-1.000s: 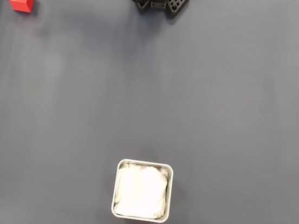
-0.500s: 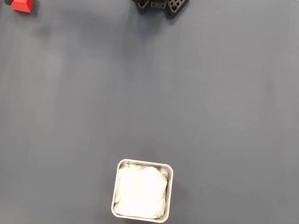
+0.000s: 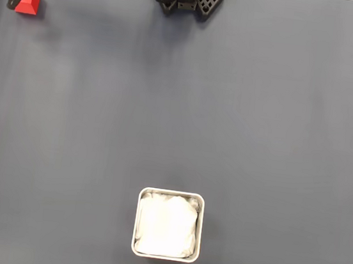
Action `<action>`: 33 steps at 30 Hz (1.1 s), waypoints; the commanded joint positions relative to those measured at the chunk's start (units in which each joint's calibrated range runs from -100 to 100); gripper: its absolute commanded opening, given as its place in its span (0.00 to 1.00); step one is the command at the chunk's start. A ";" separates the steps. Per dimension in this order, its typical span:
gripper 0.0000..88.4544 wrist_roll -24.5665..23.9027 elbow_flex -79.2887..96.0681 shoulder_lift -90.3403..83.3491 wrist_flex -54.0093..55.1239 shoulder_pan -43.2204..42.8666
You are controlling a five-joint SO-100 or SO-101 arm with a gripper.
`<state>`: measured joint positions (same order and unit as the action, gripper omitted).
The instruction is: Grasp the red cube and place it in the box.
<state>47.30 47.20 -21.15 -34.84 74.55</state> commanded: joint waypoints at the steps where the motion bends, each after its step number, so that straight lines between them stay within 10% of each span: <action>1: 0.37 0.29 -0.12 0.00 1.98 0.59; 33: 0.38 0.05 4.72 5.03 9.52 0.59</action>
<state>47.35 51.90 -15.76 -26.81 74.55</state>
